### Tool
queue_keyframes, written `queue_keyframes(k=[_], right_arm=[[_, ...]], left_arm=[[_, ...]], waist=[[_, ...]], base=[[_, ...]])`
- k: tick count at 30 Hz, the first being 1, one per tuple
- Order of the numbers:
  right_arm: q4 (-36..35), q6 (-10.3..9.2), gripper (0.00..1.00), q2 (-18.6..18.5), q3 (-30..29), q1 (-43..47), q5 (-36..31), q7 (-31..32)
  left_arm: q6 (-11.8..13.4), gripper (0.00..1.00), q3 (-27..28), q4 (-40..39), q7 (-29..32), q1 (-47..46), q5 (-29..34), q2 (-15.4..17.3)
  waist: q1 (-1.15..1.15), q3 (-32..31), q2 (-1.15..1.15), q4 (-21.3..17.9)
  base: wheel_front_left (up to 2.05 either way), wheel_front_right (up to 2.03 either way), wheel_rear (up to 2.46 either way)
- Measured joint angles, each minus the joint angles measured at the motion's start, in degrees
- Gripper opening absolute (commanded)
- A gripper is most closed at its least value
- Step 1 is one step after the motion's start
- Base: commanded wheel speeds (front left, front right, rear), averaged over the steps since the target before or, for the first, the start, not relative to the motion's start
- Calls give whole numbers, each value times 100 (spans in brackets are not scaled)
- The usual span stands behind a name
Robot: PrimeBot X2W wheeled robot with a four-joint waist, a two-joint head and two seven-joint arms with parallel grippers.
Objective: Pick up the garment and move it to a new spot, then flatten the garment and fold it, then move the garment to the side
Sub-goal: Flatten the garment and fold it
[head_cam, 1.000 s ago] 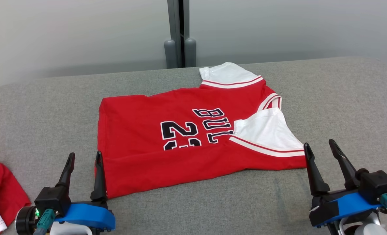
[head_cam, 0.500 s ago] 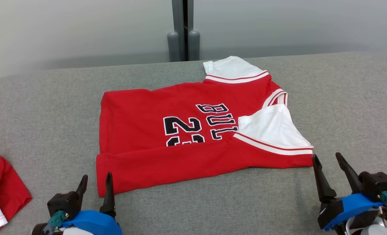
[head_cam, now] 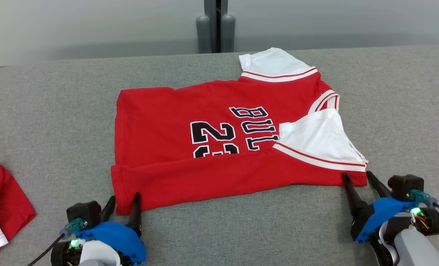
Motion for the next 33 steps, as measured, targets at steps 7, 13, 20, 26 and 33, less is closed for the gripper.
queue_keyframes(k=[7, 13, 20, 26, 33], right_arm=[[546, 1, 0, -90, 275, -383, 449, -101], [545, 5, 0, -174, 421, -307, 702, -374], [-43, 7, 0, -254, 350, 364, 808, -510], [-907, 7, 0, -167, 5, 1367, 724, -298], [-1915, 5, 100, 231, -353, 2334, 416, 209]], left_arm=[[-102, 0, -20, 183, -53, -175, -77, -49], [-12, 0, -1, -133, -264, -53, -53, 4], [154, 0, -27, -853, 130, 370, -25, 218], [386, 0, -45, -1423, 736, 878, -127, 355], [572, 100, -96, -1716, 1319, 1490, -289, 453]], waist=[[0, 50, 0, 45], [0, -89, 1, 83], [0, -346, 0, 62], [0, -552, 0, -50], [-1, -740, 0, -249]], base=[[0, 0, 0], [0, 0, 0], [0, 0, 0], [0, 0, 0], [0, 0, 0]])
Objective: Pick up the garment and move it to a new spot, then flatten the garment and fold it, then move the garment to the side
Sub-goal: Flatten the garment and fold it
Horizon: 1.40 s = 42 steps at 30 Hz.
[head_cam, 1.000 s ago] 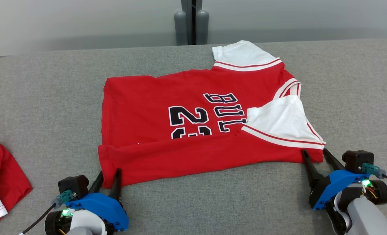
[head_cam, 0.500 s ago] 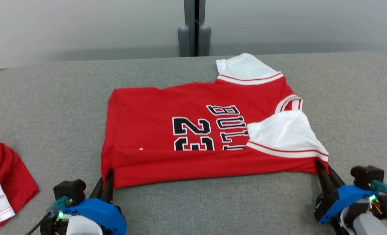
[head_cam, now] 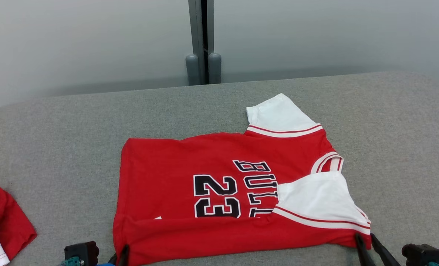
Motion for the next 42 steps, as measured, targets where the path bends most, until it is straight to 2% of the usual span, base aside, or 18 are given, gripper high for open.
queue_keyframes(k=[4, 11, 17, 30, 35, 42], right_arm=[[-421, -5, 100, 75, -88, 92, -221, 203], [-1429, -5, 100, 90, -305, -186, -644, 279], [-2199, -5, 100, 107, -266, -458, -884, 577], [-2594, -5, 100, 160, -354, -526, -1014, 894], [-2654, -5, 100, 177, -355, -549, -1001, 922], [-2671, -5, 100, 171, -197, -859, -957, 925]], left_arm=[[31, 100, -63, -81, -24, 116, 15, -2], [212, 100, 38, -558, -1232, -97, 597, 57], [424, 100, 126, -998, -1833, -349, 959, 114], [461, 100, 124, -1144, -1662, -510, 1036, 326], [245, 100, 78, -962, -1310, -1016, 904, 417], [-382, 100, 32, 250, -544, -2418, 430, 509]], waist=[[0, -52, 0, -43], [0, -122, 0, -21], [0, -149, 0, -8], [0, -58, 0, 68], [0, 167, 1, 57], [2, 753, 2, -96]], base=[[0, 0, 0], [0, 0, 0], [0, 0, 0], [0, 0, 0], [0, 0, 0], [0, 0, 0]])
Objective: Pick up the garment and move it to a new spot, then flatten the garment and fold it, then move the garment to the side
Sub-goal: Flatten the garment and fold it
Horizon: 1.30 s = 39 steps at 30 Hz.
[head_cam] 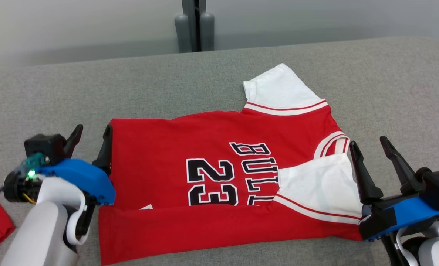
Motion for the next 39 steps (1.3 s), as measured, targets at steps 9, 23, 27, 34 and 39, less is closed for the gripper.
queue_keyframes(k=[9, 23, 27, 34, 39], right_arm=[[242, 0, 100, 20, 151, -272, 101, -135], [747, 0, 100, -36, 130, -591, 285, -355], [1152, 0, 100, -159, 167, -962, 449, -490], [2490, 0, 100, -616, 387, -2292, 801, -522], [3611, 0, 100, -920, 787, -3477, 1062, -338]], left_arm=[[-584, 100, -167, 2224, 641, -1499, -352, -4], [-776, 0, -547, 3822, 478, -2335, -520, -109], [-805, 0, -620, 3986, 209, -2408, -564, -148], [-806, 0, -909, 3992, -30, -2685, -561, -275], [-806, 0, -1171, 3842, -146, -2987, -581, -423]], waist=[[0, 467, 0, -221], [-1, 675, 0, -327], [-2, 659, -1, -281], [-2, 786, -1, -73], [-1, 1064, -1, 178]], base=[[0, 0, 0], [0, 0, 0], [0, 0, 0], [0, 0, 0], [0, 0, 0]])
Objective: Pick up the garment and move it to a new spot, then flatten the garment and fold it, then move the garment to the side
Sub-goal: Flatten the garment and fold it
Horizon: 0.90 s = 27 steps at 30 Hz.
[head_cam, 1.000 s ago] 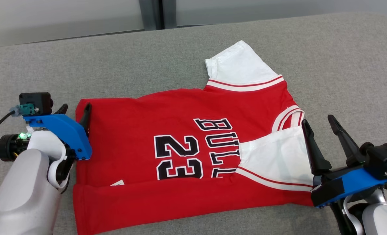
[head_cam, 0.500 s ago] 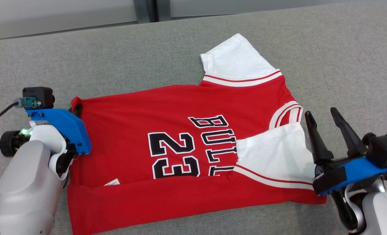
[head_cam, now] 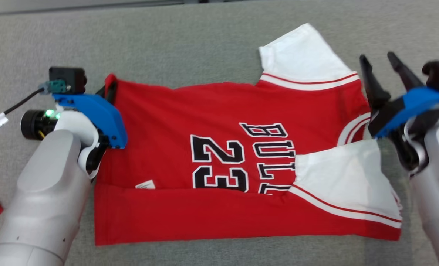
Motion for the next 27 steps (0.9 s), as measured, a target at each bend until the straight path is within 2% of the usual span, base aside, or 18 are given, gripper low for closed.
queue_keyframes(k=[10, 14, 19, 20, 21, 22, 23, 27], right_arm=[[1729, 0, 100, -334, 875, -1985, 183, 442], [2299, 0, 100, -408, 1050, -2457, 194, 619], [2686, 0, 100, -430, 1347, -2849, 314, 756], [2751, 0, 46, -435, 1405, -2899, 355, 803], [2788, 0, 24, -445, 1464, -2929, 402, 814], [2813, 0, 24, -448, 1518, -2950, 461, 814], [2820, 0, 0, -457, 1566, -2957, 516, 780], [2811, 0, 0, -510, 1691, -2950, 724, 405]], left_arm=[[-16, 0, -493, -140, -264, -584, -188, -283], [-20, 0, -658, -142, -366, -761, -286, -363], [-37, 0, -837, -88, -460, -878, -439, -397], [-37, 0, -865, -69, -463, -887, -468, -396], [-36, 0, -892, -46, -463, -900, -503, -393], [-36, 0, -924, -24, -467, -907, -539, -389], [-36, 0, -958, -8, -482, -909, -572, -383], [-34, 0, -1038, 76, -625, -869, -683, -325]], waist=[[0, 731, 0, 616], [0, 959, -1, 814], [-1, 1075, -1, 930], [-1, 1070, -1, 927], [-1, 1061, -1, 924], [-1, 1049, -1, 919], [-1, 1029, -1, 914], [0, 914, -1, 865]], base=[[0, 0, 0], [0, 0, 0], [0, 0, 0], [0, 0, 0], [0, 0, 0], [0, 0, 0], [0, 0, 0], [0, 0, 0]])
